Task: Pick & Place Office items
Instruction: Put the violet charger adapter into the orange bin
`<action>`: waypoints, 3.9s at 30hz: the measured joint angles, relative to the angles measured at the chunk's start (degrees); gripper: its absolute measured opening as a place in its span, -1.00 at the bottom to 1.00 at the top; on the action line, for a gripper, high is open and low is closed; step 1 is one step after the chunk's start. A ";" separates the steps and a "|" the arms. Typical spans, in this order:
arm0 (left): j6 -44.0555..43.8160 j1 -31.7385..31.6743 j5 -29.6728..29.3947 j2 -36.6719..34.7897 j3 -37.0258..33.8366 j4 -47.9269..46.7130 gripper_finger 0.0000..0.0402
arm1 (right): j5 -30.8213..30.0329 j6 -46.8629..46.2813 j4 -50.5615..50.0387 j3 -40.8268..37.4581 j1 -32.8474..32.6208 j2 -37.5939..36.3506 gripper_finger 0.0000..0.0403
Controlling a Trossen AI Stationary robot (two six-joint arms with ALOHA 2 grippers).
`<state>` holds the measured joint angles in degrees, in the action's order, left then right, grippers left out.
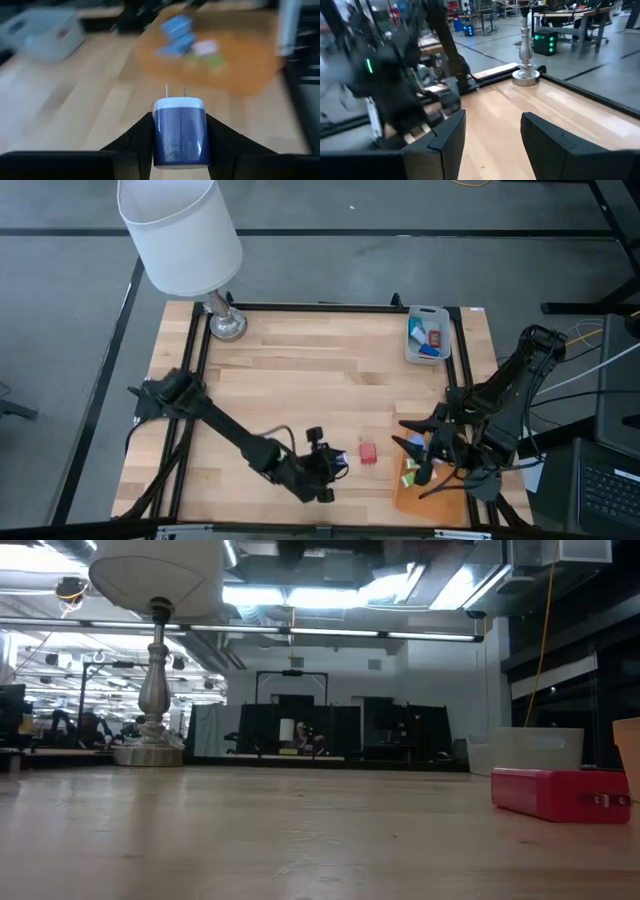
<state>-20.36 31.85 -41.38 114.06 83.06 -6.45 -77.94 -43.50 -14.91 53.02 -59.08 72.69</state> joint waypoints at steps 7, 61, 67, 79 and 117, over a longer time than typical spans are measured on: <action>8.00 -4.58 27.58 -10.03 -0.06 3.69 -0.38 | 5.60 17.11 4.10 -0.01 7.41 0.00 -0.06; 4.67 -22.67 63.56 -19.46 -0.06 0.18 -0.38 | 38.37 78.20 32.47 5.94 22.08 10.00 0.24; 4.66 -23.16 63.57 -19.39 -0.06 0.30 -0.38 | 38.50 78.18 32.49 5.94 22.28 10.03 0.24; 4.52 -23.38 66.47 -19.39 -0.06 1.70 -0.38 | 38.31 77.13 32.53 5.94 22.28 10.03 -0.15; 22.87 -18.24 45.08 -27.60 -0.19 -12.70 0.08 | 7.07 25.74 -20.91 5.87 10.60 1.27 -0.28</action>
<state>2.50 13.61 3.70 86.46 82.87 -19.15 -70.88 -17.77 -35.82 58.89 -48.48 73.96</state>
